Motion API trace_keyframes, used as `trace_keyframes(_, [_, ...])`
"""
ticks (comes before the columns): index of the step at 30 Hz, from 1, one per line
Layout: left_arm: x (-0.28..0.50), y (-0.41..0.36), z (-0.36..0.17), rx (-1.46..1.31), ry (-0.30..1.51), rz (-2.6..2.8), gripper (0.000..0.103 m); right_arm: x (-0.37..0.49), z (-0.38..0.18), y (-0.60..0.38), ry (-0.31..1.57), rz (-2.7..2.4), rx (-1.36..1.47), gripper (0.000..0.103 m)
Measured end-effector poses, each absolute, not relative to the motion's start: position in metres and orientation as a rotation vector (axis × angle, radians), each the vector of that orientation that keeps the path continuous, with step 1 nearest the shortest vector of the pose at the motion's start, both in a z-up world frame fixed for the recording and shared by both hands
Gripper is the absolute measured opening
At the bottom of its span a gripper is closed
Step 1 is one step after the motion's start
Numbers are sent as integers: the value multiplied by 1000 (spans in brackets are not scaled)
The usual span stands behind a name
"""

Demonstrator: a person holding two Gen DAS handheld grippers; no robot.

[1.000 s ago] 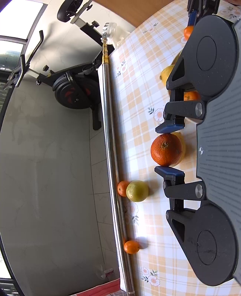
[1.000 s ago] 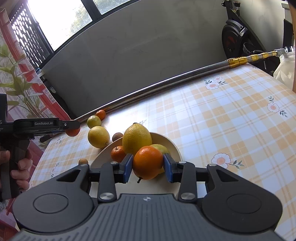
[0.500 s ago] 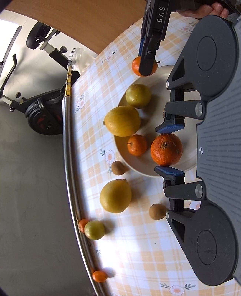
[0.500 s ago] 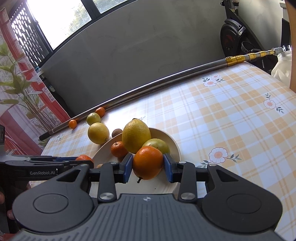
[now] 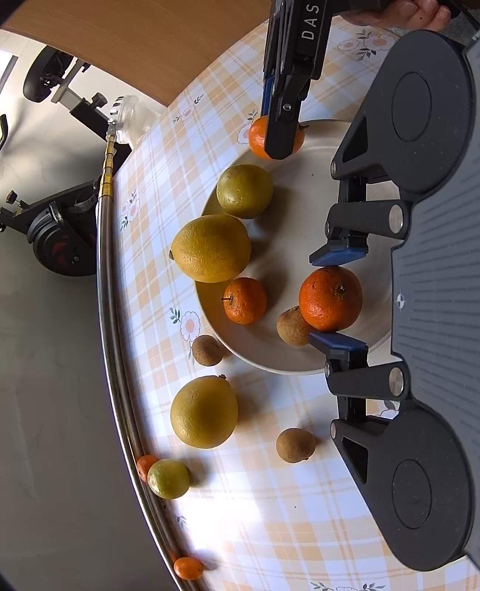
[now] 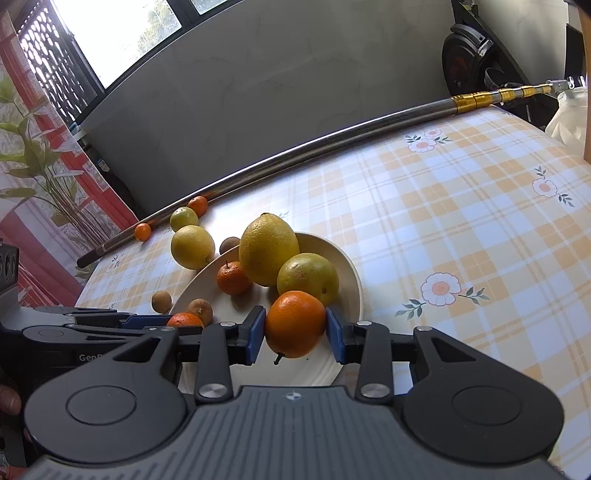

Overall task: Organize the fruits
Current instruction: 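Lower the mandarin onto the plate with the left tool while the right releases its mandarin there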

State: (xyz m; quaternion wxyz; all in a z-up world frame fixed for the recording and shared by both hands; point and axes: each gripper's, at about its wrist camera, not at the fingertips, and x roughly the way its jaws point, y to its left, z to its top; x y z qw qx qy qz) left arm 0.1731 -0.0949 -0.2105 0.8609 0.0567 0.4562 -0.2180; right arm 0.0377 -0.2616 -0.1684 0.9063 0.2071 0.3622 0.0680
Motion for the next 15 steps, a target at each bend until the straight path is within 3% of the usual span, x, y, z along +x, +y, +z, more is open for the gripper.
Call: trace_keyframes(15, [181,-98,-215,173,884,-422,41,46,-178,-256,772,130,378,39])
